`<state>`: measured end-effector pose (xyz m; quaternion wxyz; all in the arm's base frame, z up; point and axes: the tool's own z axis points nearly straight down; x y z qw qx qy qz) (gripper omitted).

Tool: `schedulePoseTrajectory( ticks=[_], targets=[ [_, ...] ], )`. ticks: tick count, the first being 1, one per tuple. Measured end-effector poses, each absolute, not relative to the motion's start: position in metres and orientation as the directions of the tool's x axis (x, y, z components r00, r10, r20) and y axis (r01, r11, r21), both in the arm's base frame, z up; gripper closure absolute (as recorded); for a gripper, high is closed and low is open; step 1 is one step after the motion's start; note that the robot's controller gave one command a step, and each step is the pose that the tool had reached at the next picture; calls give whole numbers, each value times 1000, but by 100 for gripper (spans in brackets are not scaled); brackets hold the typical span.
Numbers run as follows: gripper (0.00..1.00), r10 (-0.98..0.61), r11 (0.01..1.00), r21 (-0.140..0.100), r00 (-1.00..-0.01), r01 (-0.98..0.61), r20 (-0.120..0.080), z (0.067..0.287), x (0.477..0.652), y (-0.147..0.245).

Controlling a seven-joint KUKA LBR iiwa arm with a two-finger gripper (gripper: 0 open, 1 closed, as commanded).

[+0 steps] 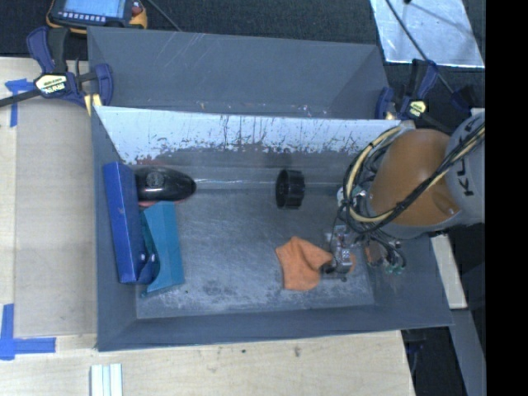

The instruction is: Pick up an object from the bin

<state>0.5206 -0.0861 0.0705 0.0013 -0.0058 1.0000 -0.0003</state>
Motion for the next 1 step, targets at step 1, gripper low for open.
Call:
schedulePoseTrajectory(
  ticks=[1],
  targets=[
    [100,-12,1000,-1,-1000,-12,-3,71,521,-86]
  ],
)
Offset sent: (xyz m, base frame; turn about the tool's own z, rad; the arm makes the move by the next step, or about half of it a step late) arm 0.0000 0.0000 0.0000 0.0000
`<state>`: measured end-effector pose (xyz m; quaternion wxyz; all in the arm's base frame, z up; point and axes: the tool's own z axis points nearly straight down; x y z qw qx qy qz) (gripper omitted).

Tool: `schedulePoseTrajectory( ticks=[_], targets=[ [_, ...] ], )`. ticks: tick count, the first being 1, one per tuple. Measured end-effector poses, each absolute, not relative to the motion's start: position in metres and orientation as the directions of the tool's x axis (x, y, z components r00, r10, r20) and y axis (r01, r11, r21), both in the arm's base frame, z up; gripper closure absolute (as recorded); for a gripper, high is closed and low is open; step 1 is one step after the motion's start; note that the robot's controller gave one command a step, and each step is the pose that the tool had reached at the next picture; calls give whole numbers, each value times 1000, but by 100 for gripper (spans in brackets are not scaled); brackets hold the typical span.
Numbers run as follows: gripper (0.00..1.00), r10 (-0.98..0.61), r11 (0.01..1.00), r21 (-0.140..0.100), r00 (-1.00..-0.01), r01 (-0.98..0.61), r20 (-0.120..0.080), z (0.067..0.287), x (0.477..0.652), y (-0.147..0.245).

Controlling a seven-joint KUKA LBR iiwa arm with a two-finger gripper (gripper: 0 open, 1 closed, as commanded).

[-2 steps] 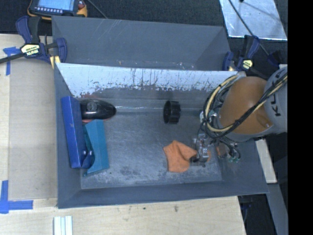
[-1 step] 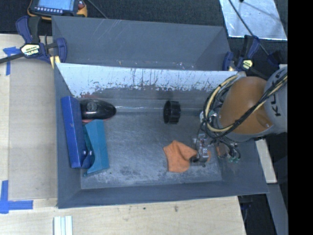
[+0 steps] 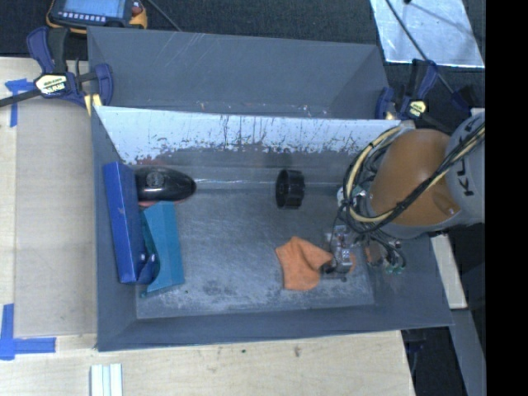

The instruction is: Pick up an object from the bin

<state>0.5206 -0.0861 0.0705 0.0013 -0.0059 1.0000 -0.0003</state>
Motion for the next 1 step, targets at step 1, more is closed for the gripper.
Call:
schedulePoseTrajectory(
  ticks=[1],
  targets=[
    [100,-12,1000,-1,-1000,-12,-3,71,521,-86]
  ],
)
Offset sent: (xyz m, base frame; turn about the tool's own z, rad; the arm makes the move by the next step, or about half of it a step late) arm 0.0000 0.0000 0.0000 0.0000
